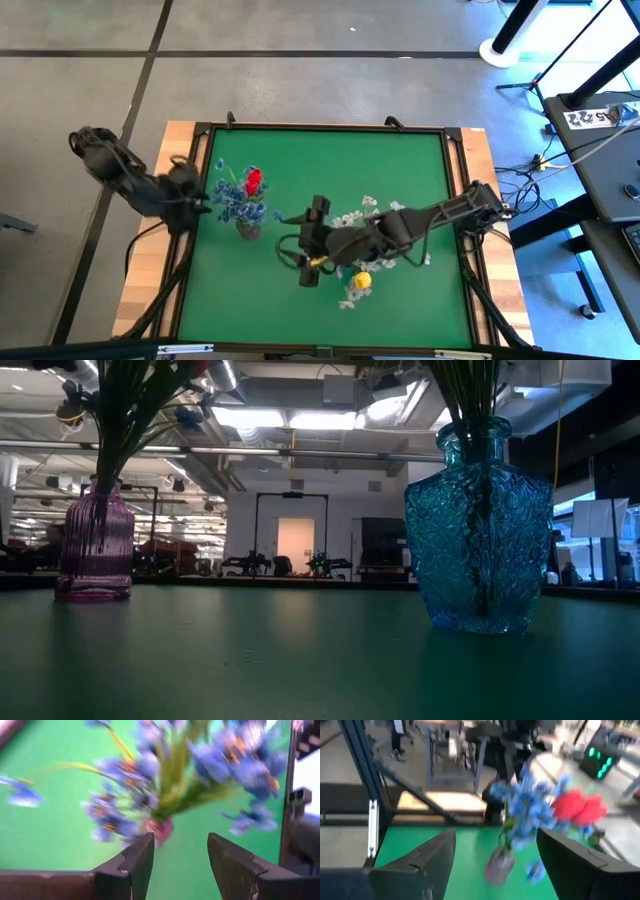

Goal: Sort flowers into vase by color
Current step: Return to home position

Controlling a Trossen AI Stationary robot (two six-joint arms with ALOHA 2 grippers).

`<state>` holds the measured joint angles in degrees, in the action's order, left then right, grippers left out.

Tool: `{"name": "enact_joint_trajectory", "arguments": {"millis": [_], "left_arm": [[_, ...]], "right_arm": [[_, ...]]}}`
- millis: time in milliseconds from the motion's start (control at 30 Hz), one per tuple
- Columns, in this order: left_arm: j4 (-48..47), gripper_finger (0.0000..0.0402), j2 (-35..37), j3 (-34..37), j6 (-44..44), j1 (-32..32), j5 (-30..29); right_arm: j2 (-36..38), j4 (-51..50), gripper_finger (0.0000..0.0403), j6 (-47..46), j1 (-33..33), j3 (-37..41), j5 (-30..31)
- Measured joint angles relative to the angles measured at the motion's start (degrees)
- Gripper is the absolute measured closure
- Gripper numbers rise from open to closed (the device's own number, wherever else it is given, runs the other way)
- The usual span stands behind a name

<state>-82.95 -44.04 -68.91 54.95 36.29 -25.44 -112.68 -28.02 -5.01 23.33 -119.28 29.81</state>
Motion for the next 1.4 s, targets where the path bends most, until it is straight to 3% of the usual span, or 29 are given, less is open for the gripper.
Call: {"name": "enact_joint_trajectory", "arguments": {"millis": [200,367,533,667,833,1033,1267,1333,1400], "left_arm": [[-0.37,0.0238,8.97,0.38,-1.5,0.25,-9.42],[6.52,0.026,19.29,7.45,-4.0,0.89,-10.55],[19.05,0.0281,27.93,17.33,-14.56,0.85,-10.4],[25.2,0.0295,32.89,22.28,-21.15,0.85,-10.24],[27.22,0.0311,37.44,24.56,-22.98,0.85,-12.65],[31.19,0.033,41.74,26.45,-26.27,0.85,-13.79],[60.52,0.0357,43.61,38.45,-46.2,0.85,-15.69],[70.36,0.0366,43.57,42.96,-53.95,0.85,-15.3],[74.26,0.0376,43.76,45.41,-58.97,0.74,-15.05]], "right_arm": [[4.08,-0.99,0.0127,8.23,-0.82,0.02,1.31],[9.57,-8.41,0.0127,5.53,-0.85,2.13,5.8],[17.18,-6.81,0.0127,2.91,-1.07,12.65,9.17],[25.76,0.85,0.0127,1.27,-2.89,26.27,10.91],[39.77,17.59,0.0127,0.74,-8.36,46.58,1.41],[53.19,36.88,0.0127,-1.93,-19.62,67.5,-10.49],[59.69,48.13,0.0127,-2.56,-33.38,79.81,-22.72],[62.05,53.03,0.0127,-2.05,-35.92,83.26,-23.98],[64.71,58.52,0.0127,-2.04,-37.76,87.47,-25.03]]}}
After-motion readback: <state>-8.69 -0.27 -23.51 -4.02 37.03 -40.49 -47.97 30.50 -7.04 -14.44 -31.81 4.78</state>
